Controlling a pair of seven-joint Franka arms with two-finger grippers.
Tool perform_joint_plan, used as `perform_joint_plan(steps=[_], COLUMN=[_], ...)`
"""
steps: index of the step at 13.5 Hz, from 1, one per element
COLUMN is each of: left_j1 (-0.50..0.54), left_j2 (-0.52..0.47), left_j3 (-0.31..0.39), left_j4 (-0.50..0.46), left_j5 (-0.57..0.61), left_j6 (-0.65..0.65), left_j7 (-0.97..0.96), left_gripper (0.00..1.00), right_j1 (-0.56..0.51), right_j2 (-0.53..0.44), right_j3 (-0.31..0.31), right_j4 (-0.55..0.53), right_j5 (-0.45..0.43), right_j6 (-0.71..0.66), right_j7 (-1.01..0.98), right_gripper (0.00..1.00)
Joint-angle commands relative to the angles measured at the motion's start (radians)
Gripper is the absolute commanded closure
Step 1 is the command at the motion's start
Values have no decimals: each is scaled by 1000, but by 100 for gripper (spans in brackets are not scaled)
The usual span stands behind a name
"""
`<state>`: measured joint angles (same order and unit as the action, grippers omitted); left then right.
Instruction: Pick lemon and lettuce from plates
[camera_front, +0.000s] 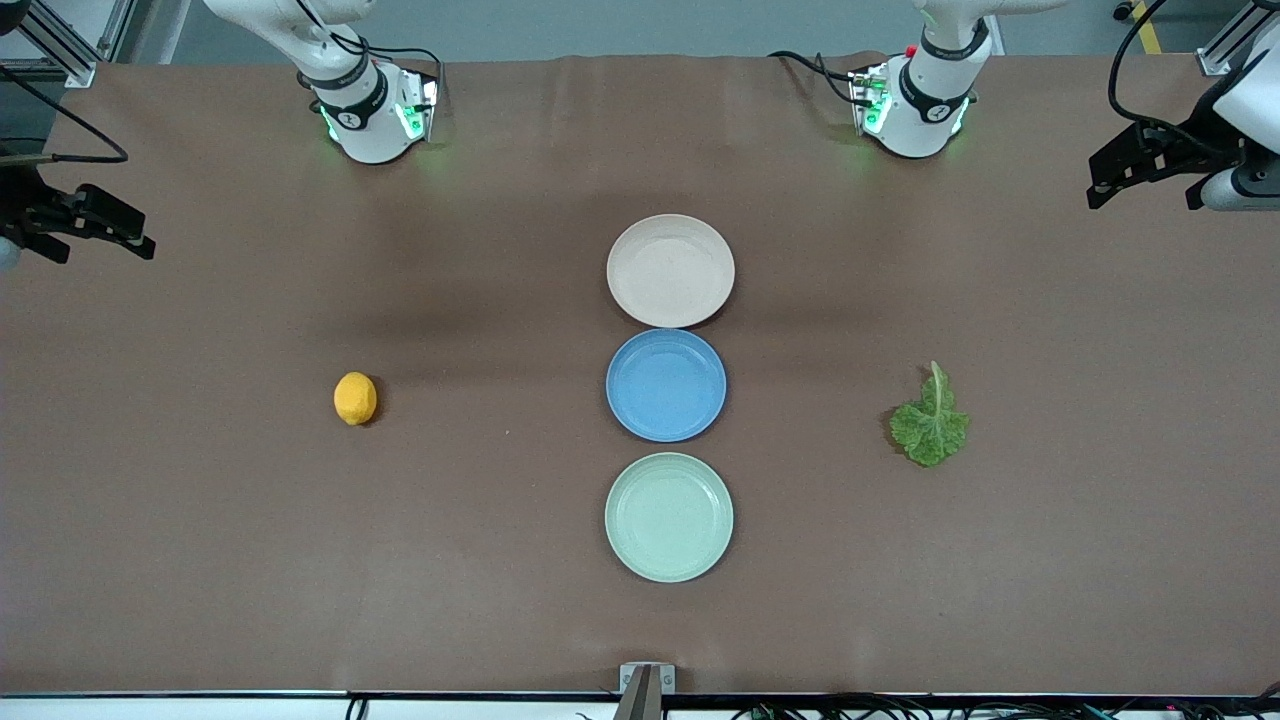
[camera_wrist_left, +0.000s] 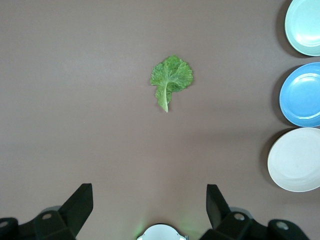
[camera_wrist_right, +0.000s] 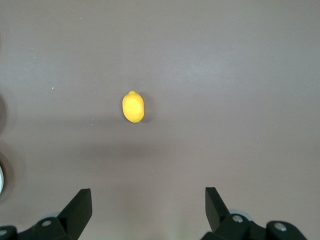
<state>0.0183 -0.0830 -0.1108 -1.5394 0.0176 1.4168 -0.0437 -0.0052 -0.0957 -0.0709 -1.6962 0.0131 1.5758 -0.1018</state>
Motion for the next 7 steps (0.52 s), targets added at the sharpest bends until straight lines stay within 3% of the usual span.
perform_joint_plan(steps=[1,7], left_j1=[5,5], left_j2=[-17,-11], left_j3=[-4,-4], left_j4=[-4,2], left_j5=[-22,-19], left_j6=[-9,-2], left_j7=[5,16], left_gripper=[0,0], right_j1=[1,1], right_j2=[-38,-38], right_j3=[3,3], right_j4=[-28,-26], right_j5=[-1,1], right_j6=[-3,0], right_j7=[-7,-7], right_gripper=[0,0])
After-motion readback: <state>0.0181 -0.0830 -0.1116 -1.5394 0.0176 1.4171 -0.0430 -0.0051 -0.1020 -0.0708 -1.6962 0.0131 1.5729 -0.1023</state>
